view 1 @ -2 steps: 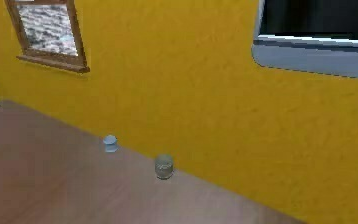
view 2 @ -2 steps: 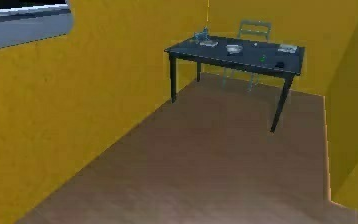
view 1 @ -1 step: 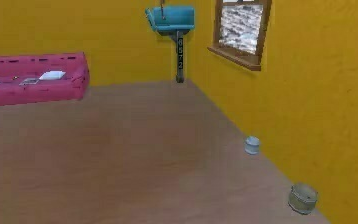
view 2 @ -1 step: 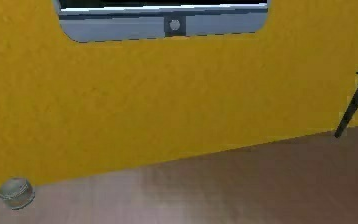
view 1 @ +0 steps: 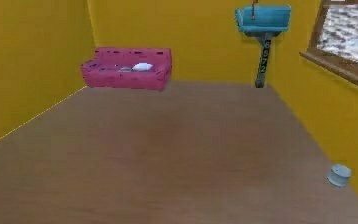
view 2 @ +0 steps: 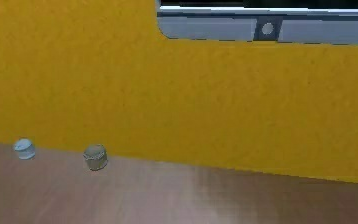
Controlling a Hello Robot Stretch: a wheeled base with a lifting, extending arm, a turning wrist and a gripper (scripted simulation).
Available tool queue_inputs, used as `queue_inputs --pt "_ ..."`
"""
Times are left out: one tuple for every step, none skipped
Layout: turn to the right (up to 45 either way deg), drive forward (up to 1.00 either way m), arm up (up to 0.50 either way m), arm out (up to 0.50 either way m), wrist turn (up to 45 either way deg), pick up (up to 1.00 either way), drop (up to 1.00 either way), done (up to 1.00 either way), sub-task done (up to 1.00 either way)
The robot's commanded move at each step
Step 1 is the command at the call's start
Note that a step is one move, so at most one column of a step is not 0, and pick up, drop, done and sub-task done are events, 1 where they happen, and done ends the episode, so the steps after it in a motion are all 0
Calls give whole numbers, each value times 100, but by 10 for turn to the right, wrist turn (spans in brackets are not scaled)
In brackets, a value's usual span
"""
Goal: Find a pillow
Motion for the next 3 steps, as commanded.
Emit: queue_inputs --pt "0 100 0 0 0 0 0 0 0" --pt "0 100 0 0 0 0 0 0 0" --pt "0 100 0 0 0 0 0 0 0"
